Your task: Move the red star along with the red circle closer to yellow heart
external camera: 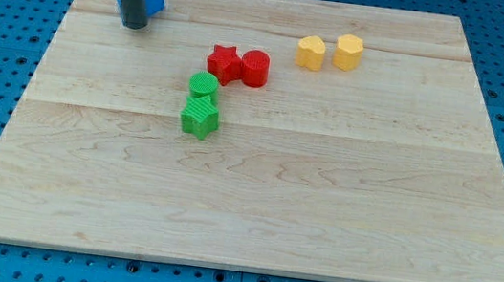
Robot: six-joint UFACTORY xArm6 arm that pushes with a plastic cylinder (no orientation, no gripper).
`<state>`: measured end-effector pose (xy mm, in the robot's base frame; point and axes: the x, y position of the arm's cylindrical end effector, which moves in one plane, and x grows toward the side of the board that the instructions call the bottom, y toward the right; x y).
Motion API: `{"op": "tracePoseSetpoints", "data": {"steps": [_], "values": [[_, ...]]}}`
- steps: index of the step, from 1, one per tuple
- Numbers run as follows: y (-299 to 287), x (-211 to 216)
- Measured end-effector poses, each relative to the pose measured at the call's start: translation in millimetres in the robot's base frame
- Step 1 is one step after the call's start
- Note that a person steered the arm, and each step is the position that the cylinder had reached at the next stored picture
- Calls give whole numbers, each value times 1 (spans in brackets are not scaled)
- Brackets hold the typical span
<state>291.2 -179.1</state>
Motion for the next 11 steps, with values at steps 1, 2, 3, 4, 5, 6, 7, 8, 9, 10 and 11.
{"op": "tracePoseSetpoints", "data": {"steps": [1,2,3,4,5,6,7,8,9,10,11], "values": [[5,5],[25,8],[56,8],[84,8],[90,23],[92,45],[109,45],[114,45],[117,45],[115,46],[115,85]]}}
